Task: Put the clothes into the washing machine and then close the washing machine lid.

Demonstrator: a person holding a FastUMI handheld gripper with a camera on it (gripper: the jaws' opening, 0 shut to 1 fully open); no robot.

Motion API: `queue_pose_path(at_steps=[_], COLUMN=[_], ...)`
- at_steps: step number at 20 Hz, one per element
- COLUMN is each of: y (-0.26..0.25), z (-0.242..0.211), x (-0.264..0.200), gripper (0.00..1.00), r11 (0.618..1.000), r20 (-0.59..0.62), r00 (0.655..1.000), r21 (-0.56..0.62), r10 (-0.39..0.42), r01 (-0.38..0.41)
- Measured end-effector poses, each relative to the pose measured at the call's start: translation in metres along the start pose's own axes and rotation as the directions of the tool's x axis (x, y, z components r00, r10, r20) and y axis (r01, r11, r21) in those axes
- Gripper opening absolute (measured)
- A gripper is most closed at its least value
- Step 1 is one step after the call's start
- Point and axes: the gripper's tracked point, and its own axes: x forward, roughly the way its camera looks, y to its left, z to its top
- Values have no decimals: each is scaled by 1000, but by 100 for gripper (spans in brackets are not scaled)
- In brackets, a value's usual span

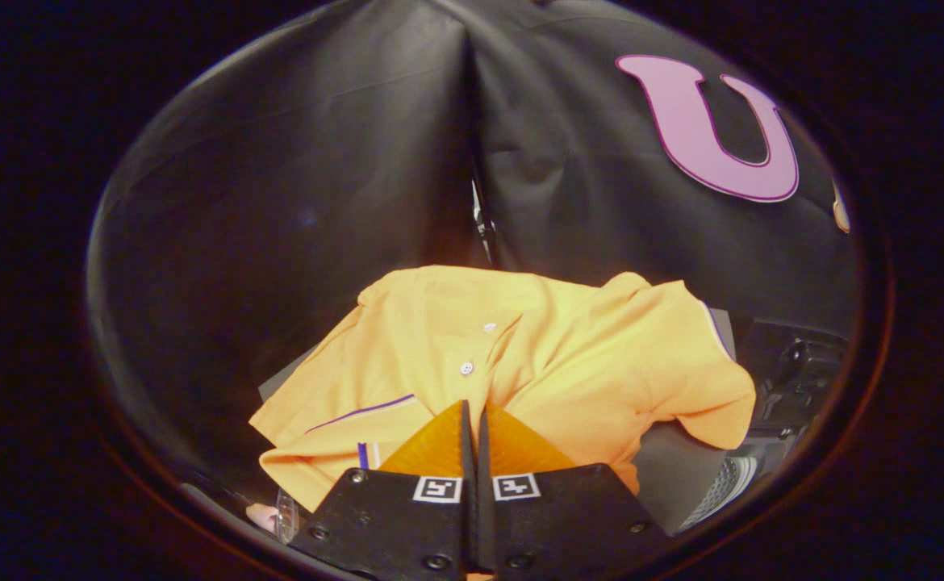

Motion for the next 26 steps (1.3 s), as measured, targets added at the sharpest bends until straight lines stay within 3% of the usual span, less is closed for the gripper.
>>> queue_pose_path(at_steps=[8,13,17,21,26], y=[-19,-72,-132,-191,-260], z=[9,11,14,12,-8], x=[-24,-67,-110,-152,-185], gripper=[0,0,0,0,0], r11=[992,956,896,799,691], r20=[76,129,171,193,191], r00=[991,952,885,788,674], r21=[-44,-55,-29,-28,30], r10=[-112,-279,-432,-585,-713], r01=[116,287,443,600,722])
